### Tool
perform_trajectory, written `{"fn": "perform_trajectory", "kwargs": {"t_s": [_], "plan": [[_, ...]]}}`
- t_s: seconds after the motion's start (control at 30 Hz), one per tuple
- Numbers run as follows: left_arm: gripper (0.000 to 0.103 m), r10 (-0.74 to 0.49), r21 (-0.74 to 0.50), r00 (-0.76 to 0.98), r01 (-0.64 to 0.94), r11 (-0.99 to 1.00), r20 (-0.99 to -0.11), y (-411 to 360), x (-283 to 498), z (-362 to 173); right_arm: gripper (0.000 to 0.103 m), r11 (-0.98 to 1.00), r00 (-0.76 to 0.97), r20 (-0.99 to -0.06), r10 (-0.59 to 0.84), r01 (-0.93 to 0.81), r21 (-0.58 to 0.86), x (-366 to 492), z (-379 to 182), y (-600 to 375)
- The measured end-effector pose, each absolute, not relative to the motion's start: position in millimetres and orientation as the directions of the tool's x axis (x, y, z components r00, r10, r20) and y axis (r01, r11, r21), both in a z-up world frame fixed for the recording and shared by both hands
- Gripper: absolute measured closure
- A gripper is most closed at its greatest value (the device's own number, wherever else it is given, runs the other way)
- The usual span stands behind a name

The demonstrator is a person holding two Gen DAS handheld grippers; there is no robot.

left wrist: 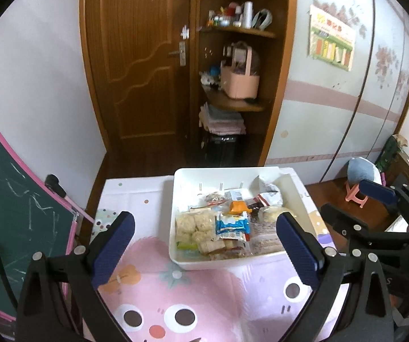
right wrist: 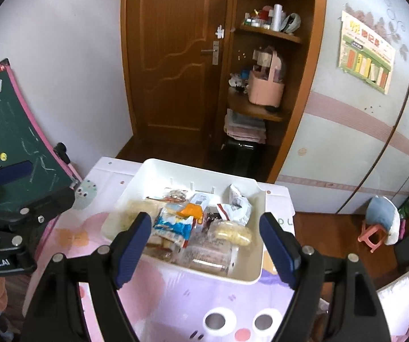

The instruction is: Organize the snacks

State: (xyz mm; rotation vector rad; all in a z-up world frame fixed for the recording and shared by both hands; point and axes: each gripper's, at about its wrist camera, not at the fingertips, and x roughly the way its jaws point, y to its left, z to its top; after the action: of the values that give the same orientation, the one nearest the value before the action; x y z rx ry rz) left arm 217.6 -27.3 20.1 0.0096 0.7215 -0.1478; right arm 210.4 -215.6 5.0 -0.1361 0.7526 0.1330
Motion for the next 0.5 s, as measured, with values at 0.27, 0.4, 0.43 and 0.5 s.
{"fn": "perform_trajectory", "kwargs": {"t_s": [0.27,0.4,0.43,0.5], "plan": [[0.000,-0.140,-0.031,0.760,0.155,0.987,-0.635,-27,150,43,0.024,0.992,0.758,-0.650,0.055,-0.113,-0.048,146,32,-221],[0.000,-0.132,-0.026,0.765,0.150,0.988,-0.630,-26,115,48,0.024,0.992,0.766,-0.639,0.067,-0.119,-0.039,111,39,-218],[0.000,-0.128,-0.020,0.767,0.148,0.989,-0.629,-26,108,49,0.024,0.991,0.769,-0.635,0.068,-0.124,-0.043,102,40,-217],[0.000,-0.118,-0.008,0.770,0.145,0.989,-0.627,-26,92,50,0.024,0.990,0.773,-0.630,0.072,-0.132,-0.049,87,40,-214]]}}
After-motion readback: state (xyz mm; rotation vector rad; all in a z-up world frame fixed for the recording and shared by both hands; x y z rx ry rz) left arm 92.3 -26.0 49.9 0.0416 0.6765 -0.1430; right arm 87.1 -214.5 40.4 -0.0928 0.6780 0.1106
